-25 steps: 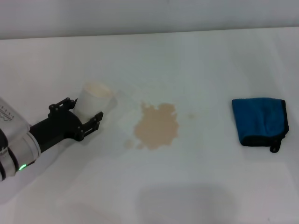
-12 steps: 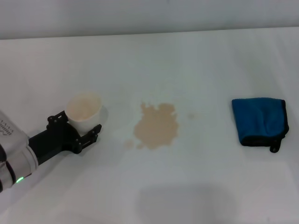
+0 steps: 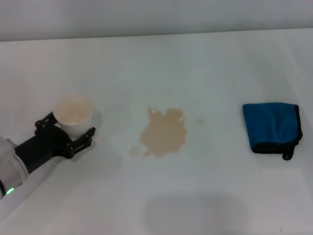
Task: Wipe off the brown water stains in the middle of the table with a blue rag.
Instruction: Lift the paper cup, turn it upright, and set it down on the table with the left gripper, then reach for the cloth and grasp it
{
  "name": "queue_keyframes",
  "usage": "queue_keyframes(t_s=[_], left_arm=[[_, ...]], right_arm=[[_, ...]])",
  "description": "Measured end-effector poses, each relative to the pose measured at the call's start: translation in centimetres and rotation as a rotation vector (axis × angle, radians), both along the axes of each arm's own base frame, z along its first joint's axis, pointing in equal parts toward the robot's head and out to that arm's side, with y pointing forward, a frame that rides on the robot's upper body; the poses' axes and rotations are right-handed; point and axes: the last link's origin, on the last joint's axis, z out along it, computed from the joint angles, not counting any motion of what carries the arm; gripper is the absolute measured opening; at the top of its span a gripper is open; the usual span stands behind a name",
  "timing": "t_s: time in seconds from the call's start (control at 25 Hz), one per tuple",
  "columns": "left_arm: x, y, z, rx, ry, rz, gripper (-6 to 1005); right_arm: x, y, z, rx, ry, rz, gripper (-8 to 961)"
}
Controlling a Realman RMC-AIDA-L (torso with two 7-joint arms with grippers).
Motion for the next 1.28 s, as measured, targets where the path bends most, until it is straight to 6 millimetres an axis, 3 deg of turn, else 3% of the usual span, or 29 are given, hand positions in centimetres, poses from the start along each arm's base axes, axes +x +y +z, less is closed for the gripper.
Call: queue_keyframes(t_s=[0.08, 0.28, 0.64, 1.0, 1.28], left_arm=[[0.0, 0.0, 0.2, 0.016, -0.002, -0.006, 718], [0.0, 0.0, 0.4, 0.017, -0.001, -0.018, 884], [-0.3, -0.6, 0.2, -0.002, 0.017, -0.029, 876], [-2.1, -2.9, 0.6, 0.021, 0.009, 0.020, 876], [-3.6, -5.4, 2.6, 0.163, -0.094, 0.079, 876]], right_arm=[[0.0, -0.1, 0.0, 0.001, 0.000, 0.001, 855], [0.1, -0.2, 0.0, 0.002, -0.001, -0.001, 854], [0.1, -0.2, 0.1, 0.006, -0.001, 0.000, 852], [0.1, -0.2, 0.1, 0.003, -0.004, 0.001, 847], [0.2, 0.0, 1.4, -0.011, 0.061, 0.046, 842]])
